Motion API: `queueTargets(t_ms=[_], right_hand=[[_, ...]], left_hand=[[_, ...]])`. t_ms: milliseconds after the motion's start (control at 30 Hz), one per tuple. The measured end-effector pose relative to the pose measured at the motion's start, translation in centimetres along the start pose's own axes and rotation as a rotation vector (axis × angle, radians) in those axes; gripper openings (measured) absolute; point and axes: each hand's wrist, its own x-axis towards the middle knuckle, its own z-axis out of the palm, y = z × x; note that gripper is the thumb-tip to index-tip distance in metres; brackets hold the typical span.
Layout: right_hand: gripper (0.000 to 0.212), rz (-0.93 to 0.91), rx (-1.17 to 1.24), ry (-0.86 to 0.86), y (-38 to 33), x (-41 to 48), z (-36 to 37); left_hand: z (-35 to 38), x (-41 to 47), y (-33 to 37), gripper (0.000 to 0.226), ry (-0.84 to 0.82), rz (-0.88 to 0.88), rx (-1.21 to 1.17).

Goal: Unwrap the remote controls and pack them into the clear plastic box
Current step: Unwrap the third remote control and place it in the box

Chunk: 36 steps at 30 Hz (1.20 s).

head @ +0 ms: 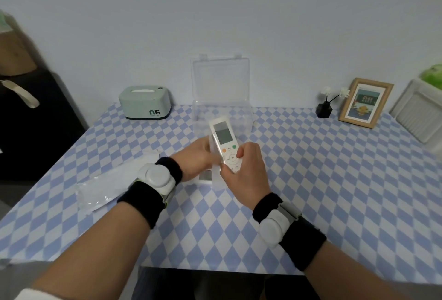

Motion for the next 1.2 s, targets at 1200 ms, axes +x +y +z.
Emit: queueTargets(t_ms=[1200], right_hand=[[0.041, 0.219, 0.042, 0.028, -2.7, 2.6, -0.5]], left_hand=[[2.1, 1.0, -2.5, 0.012, 0.478, 0.042, 0.415]])
